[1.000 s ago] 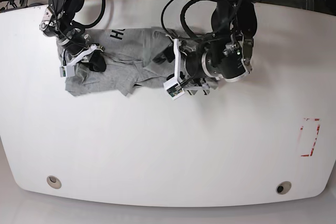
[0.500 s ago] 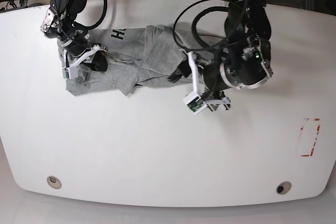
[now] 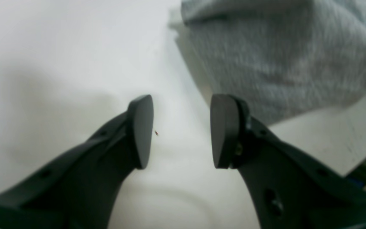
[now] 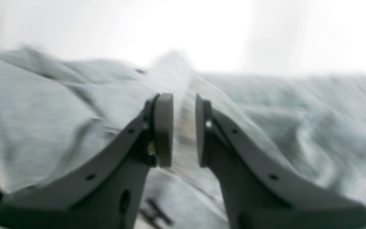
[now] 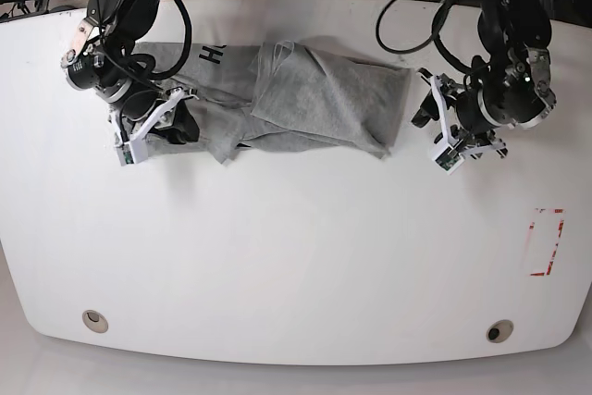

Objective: Fold the T-shirt properly
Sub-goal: 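Release the right gripper and grasp the shirt's middle fold, then grasp the folded shirt with both grippers near its middle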

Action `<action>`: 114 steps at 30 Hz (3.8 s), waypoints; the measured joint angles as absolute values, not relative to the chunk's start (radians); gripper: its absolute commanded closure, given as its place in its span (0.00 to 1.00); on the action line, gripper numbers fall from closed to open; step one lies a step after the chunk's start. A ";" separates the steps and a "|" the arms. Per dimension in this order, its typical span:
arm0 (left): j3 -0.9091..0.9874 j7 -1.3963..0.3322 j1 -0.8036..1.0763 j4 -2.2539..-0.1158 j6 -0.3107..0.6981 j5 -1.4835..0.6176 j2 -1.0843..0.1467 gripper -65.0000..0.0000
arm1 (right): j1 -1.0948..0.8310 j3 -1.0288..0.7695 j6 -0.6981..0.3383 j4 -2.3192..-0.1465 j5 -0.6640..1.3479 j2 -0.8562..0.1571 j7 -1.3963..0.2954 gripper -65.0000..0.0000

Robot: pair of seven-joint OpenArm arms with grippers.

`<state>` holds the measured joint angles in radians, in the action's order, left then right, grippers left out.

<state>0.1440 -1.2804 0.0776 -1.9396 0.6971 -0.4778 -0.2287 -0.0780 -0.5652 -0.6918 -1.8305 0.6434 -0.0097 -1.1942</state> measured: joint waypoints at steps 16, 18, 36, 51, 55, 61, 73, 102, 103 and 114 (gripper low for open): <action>0.146 -1.234 0.178 -1.932 0.697 -0.471 -0.268 0.60 | -0.140 -0.242 -0.692 -1.816 0.793 -0.012 -1.224 0.27; 0.146 -1.232 0.177 -1.932 0.697 -0.472 -0.273 0.60 | -0.139 -0.230 -0.693 -1.795 0.752 -0.011 -1.215 0.28; 0.145 -1.232 0.190 -1.932 0.697 -0.476 -0.286 0.60 | -0.151 -0.170 -0.691 -1.681 0.722 -0.016 -1.066 0.28; 0.145 -1.232 0.191 -1.932 0.697 -0.475 -0.286 0.60 | -0.165 -0.199 -0.677 -1.682 0.733 -0.083 -1.051 0.28; 0.145 -1.232 0.190 -1.932 0.697 -0.475 -0.286 0.60 | -0.185 -0.170 -0.677 -1.682 0.727 -0.081 -1.056 0.28; 0.145 -1.232 0.185 -1.932 0.697 -0.475 -0.286 0.60 | -0.179 -0.111 -0.673 -1.682 0.732 -0.031 -1.055 0.28; 0.145 -1.232 0.187 -1.932 0.697 -0.475 -0.284 0.60 | -0.134 -0.117 -0.673 -1.684 0.730 -0.025 -1.051 1.00; 0.136 -1.234 0.187 -1.932 0.697 -0.482 -0.240 0.60 | 0.006 -0.109 -0.677 -1.578 0.729 -0.147 -1.092 0.66; 0.135 -1.236 0.172 -1.932 0.697 -0.478 -0.230 0.60 | 0.005 -0.114 -0.677 -1.577 0.725 -0.160 -1.092 0.60; 0.129 -1.236 0.096 -1.932 0.697 -0.465 -0.072 0.60 | -0.059 -0.110 -0.678 -1.792 0.741 -0.162 -1.085 0.48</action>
